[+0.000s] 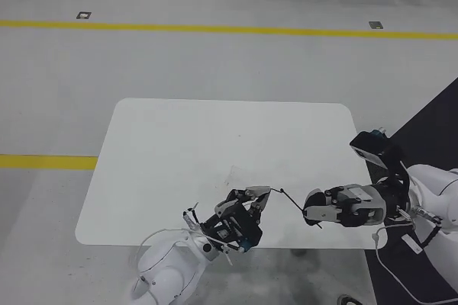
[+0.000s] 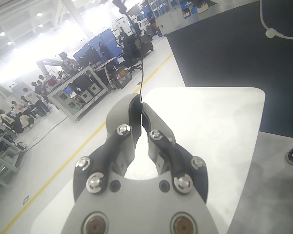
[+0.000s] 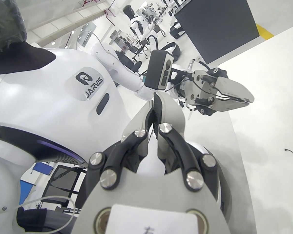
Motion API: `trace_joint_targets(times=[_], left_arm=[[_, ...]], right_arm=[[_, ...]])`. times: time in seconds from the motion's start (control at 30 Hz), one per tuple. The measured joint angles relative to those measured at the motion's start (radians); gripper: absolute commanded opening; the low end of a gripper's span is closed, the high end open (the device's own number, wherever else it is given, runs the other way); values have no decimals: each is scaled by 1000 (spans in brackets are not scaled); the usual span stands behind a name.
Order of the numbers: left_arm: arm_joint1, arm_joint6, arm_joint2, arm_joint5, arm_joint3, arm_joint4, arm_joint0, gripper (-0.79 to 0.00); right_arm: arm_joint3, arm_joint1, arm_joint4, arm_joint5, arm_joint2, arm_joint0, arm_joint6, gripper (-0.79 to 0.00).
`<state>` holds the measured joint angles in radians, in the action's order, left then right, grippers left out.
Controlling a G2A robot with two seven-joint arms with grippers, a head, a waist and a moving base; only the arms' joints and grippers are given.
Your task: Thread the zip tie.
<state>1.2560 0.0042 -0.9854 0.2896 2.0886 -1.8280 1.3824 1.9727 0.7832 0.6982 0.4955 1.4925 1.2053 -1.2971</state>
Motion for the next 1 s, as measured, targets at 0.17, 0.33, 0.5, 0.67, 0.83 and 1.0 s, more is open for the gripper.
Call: trace_joint_targets(times=[0.17,0.33,0.5,0.67,0.83,1.0], left_arm=[[0,0,-2,4,5,7,4,-785],[0,-1,-1,10,13,10,8,-468],[-1,0,-2,14,17,15,12,0],[0,-3,-10,-1,-16,10,6,0],[2,-14,-28,-12,-80,52,-8,0],[5,-39,-57,-54,-140,84,-15,0]], right_arm=[[-10,3,-2,-10,-8,-3,1,-785],[-19,5,-4,-20,-13,-5,-3,-785],[-24,7,-3,-29,-19,-4,-9,-785],[-39,12,14,-37,-38,-13,-16,-785],[-32,15,86,-43,-40,-22,-47,-785],[1,16,224,-68,6,-33,-97,-785]])
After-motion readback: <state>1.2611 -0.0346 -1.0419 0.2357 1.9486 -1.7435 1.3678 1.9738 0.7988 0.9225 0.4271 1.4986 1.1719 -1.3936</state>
